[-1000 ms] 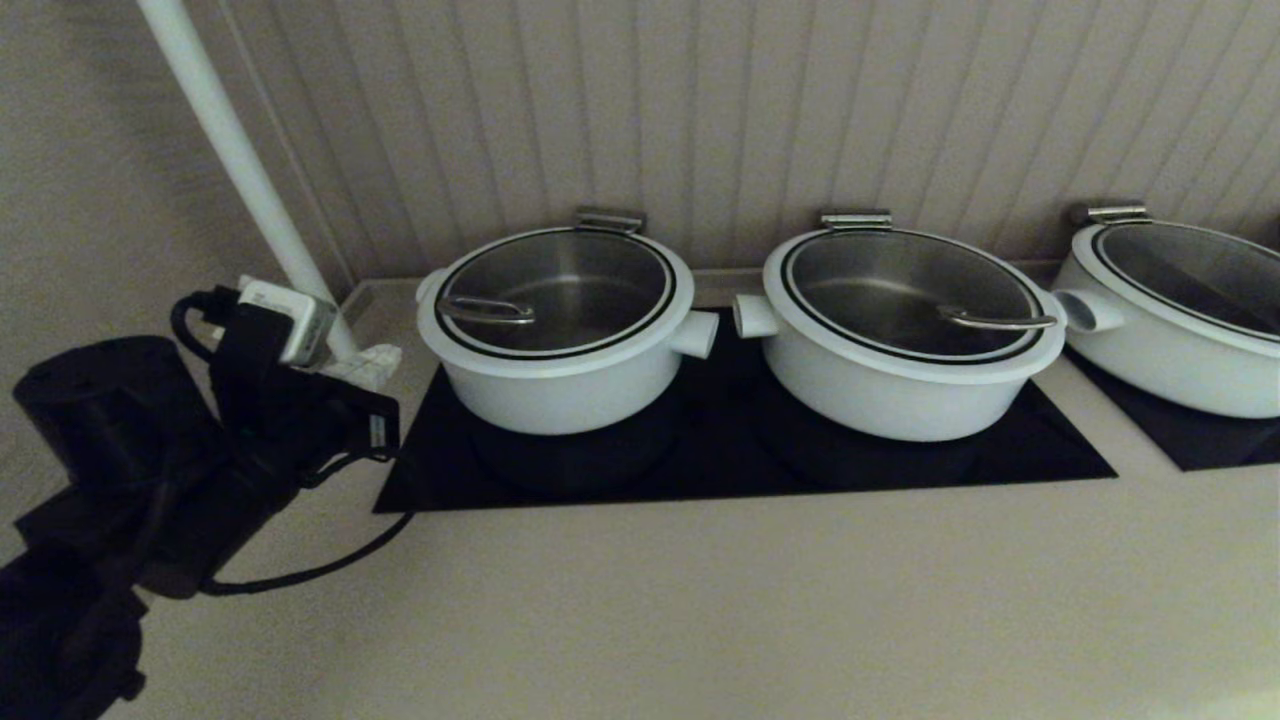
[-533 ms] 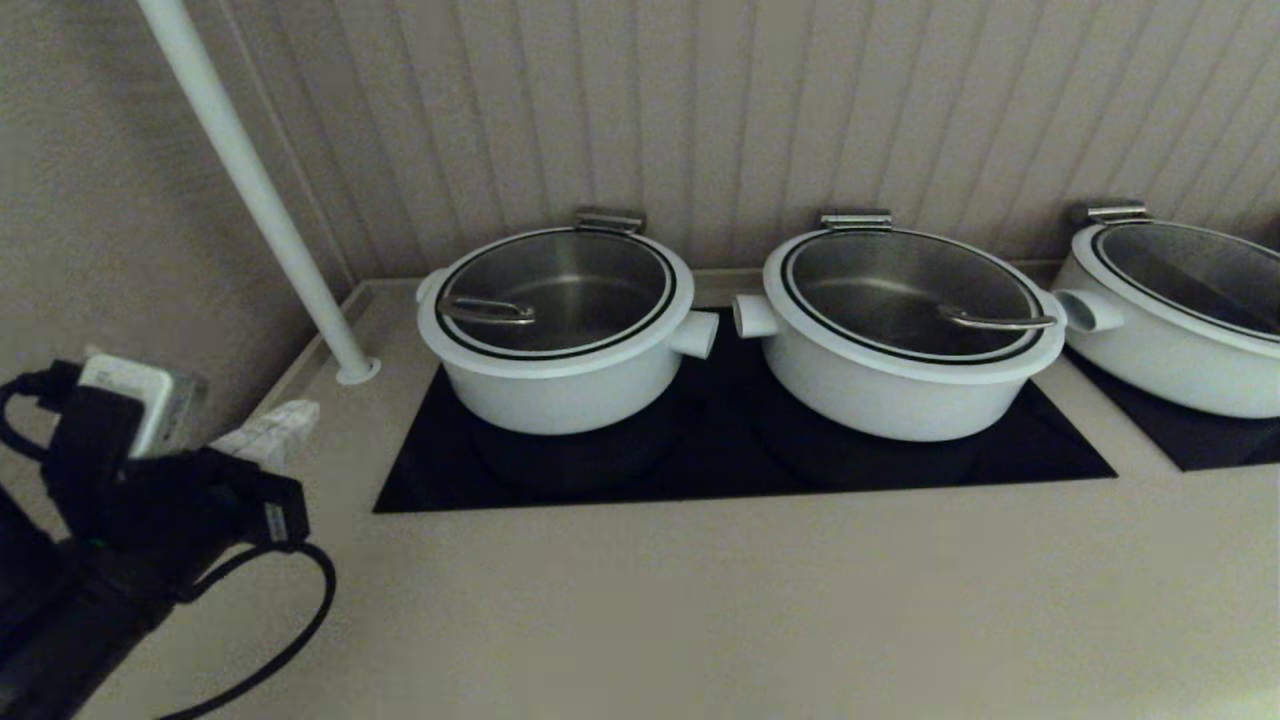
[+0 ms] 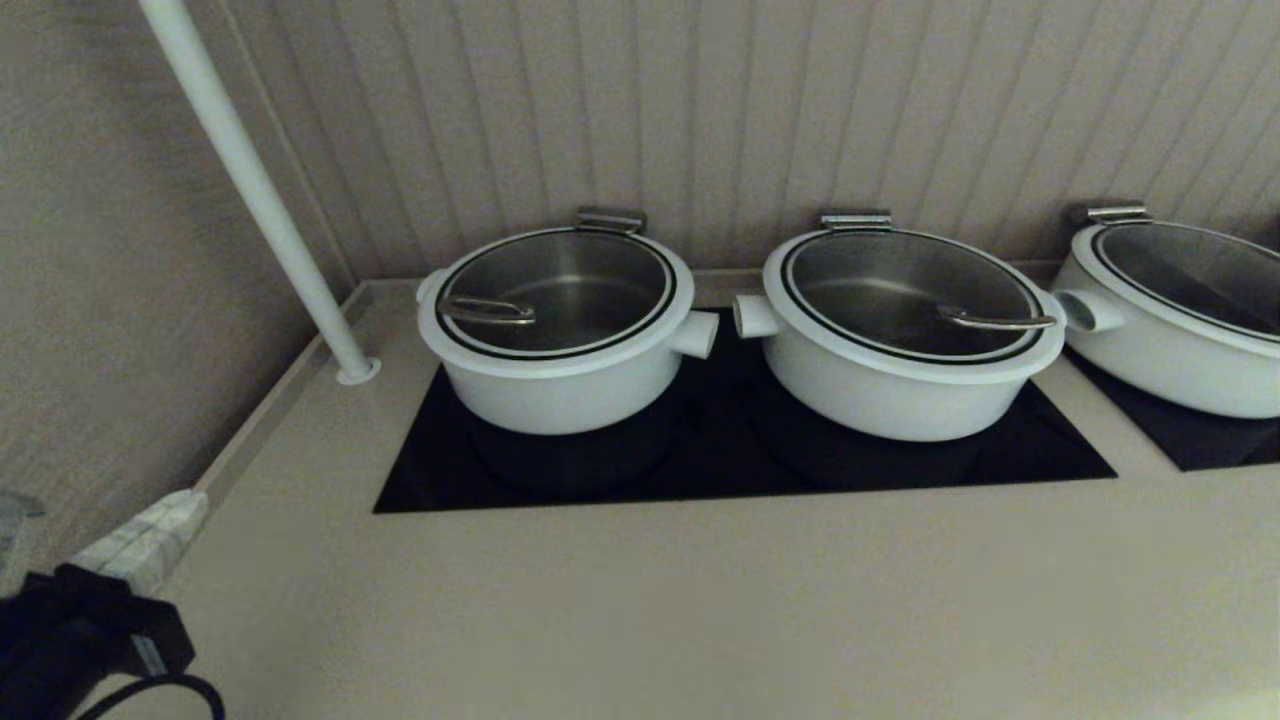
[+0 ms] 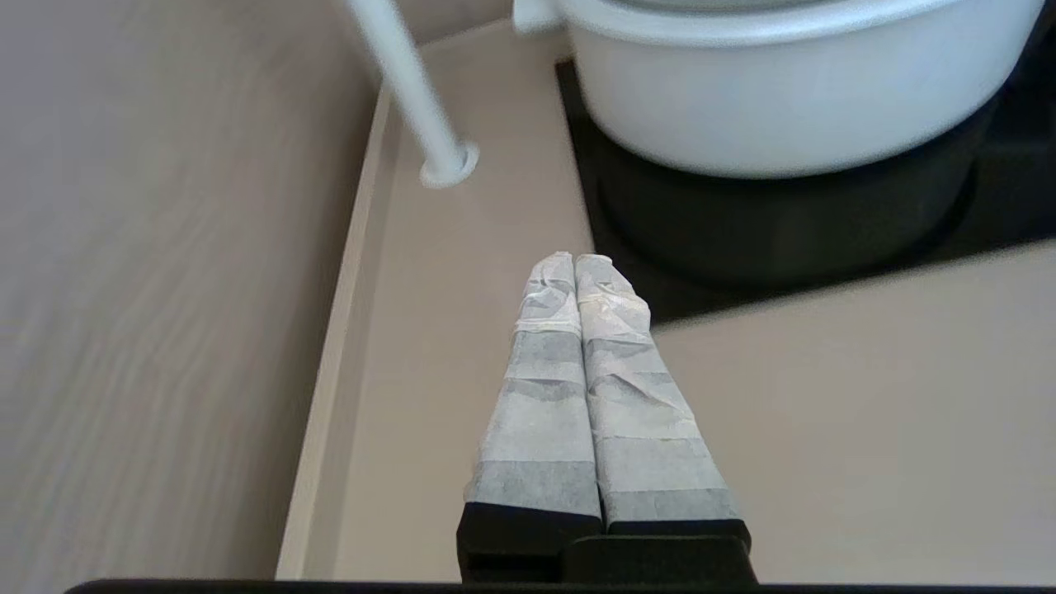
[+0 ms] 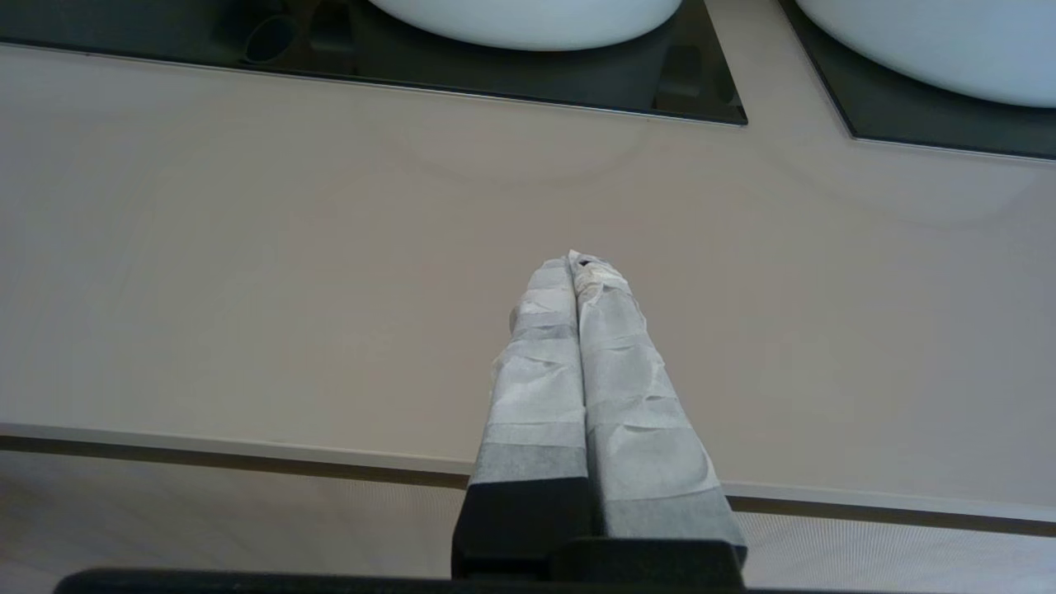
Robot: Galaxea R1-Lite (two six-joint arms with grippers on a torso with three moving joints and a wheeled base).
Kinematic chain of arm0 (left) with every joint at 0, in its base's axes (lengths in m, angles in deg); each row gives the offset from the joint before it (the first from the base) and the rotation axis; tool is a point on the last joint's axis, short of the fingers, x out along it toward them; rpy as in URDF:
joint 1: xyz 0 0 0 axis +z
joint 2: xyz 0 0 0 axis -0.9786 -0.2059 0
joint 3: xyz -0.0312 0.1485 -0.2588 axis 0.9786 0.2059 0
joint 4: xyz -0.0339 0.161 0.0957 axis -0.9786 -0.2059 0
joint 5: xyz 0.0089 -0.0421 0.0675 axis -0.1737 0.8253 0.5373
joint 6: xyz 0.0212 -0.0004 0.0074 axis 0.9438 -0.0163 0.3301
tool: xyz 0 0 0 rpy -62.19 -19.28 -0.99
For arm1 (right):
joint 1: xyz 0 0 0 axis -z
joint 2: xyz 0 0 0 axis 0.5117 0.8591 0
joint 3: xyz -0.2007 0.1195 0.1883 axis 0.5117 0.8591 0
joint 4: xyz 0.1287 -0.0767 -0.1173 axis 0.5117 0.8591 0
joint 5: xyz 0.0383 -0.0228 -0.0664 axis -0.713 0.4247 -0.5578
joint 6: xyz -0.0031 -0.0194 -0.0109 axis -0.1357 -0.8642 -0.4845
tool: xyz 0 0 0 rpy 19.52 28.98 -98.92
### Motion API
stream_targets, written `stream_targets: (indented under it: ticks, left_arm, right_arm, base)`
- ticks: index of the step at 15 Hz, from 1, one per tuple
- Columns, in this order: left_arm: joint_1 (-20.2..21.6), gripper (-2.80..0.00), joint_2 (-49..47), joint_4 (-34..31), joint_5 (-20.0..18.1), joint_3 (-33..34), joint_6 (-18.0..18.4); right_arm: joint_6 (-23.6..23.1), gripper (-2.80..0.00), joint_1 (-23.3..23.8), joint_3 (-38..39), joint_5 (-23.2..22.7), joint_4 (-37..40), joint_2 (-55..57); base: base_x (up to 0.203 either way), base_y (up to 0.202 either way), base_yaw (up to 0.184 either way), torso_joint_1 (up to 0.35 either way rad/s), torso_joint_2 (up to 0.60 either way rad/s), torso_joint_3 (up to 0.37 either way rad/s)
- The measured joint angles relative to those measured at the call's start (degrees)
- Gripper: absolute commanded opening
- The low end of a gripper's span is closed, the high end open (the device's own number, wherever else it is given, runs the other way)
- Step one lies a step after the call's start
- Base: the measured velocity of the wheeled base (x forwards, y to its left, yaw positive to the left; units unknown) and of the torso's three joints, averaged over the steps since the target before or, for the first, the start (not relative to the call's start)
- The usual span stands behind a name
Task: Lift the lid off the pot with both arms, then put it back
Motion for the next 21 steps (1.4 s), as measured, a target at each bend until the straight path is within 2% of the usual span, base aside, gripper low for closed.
stream_targets:
  ticks: [3, 9, 12, 16, 21]
  left_arm:
    - [1.23, -2.80, 8.69, -10.21, -0.50, 0.13, -0.35]
    - [6.50, -2.80, 31.42, -39.64, -5.55, 0.16, -0.95]
    - [7.84, -2.80, 41.42, -51.93, -7.41, 0.16, -1.65]
    - [8.17, -2.80, 51.03, -58.86, -10.56, -0.26, -2.48]
    - [7.98, -2.80, 57.62, -59.78, -10.56, -0.61, -4.43]
  right_arm:
    - [-0.01, -2.80, 0.00, 0.00, -0.02, 0.00, 0.00]
    - [-0.02, -2.80, 0.00, 0.00, -0.01, 0.00, 0.00]
    - [0.00, -2.80, 0.00, 0.00, 0.00, 0.01, 0.00]
    - [0.00, -2.80, 0.00, 0.00, 0.00, 0.00, 0.00]
    - [0.00, -2.80, 0.00, 0.00, 0.00, 0.01, 0.00]
  base:
    - [0.000, 0.000, 0.000, 0.000, 0.00, 0.000]
    - [0.000, 0.000, 0.000, 0.000, 0.00, 0.000]
    - [0.000, 0.000, 0.000, 0.000, 0.00, 0.000]
    - [0.000, 0.000, 0.000, 0.000, 0.00, 0.000]
    - [0.000, 0.000, 0.000, 0.000, 0.00, 0.000]
